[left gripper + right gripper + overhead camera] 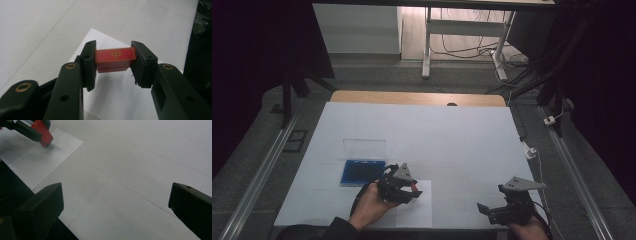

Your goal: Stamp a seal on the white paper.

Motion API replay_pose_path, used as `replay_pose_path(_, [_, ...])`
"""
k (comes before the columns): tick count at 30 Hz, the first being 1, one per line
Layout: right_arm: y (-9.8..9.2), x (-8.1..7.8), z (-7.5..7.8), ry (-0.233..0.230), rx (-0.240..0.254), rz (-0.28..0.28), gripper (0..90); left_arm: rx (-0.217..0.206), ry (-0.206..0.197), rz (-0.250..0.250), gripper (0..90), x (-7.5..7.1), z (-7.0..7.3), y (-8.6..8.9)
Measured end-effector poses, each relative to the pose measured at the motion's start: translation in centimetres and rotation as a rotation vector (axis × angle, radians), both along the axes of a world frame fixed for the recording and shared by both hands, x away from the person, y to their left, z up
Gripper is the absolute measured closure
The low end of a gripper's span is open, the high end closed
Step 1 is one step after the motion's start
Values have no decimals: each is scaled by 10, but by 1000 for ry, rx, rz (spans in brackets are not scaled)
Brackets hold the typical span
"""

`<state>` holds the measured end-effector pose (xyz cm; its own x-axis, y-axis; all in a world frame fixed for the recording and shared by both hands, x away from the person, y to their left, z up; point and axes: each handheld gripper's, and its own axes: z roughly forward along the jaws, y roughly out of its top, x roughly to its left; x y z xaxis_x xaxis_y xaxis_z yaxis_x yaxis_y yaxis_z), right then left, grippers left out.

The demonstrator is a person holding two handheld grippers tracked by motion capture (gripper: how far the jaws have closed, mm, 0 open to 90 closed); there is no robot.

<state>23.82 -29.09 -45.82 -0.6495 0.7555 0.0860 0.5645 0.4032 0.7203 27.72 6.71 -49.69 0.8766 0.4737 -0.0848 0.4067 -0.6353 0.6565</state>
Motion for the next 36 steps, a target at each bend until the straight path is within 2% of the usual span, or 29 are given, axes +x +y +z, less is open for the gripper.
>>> replay_pose_path(12, [0, 0, 0, -1, 2, 3, 0, 57, -2, -22, 583, -2, -12, -4])
replay_pose_path(18, [0, 0, 0, -1, 3, 4, 0, 61, -43, -32, 584, -6, -15, -4])
replay_pose_path(24, [0, 0, 0, -1, 3, 4, 0, 28, -58, -16, 587, -9, -19, -2])
replay_pose_path(31, [0, 0, 0, -1, 2, 6, 0, 51, -83, 1, 589, -13, -19, -5])
replay_pose_path(34, [0, 0, 0, 0, 1, 7, 0, 57, -82, 2, 589, -14, -19, -6])
replay_pose_path(36, [0, 0, 0, -1, 0, 7, 0, 48, -69, 1, 589, -12, -19, -5])
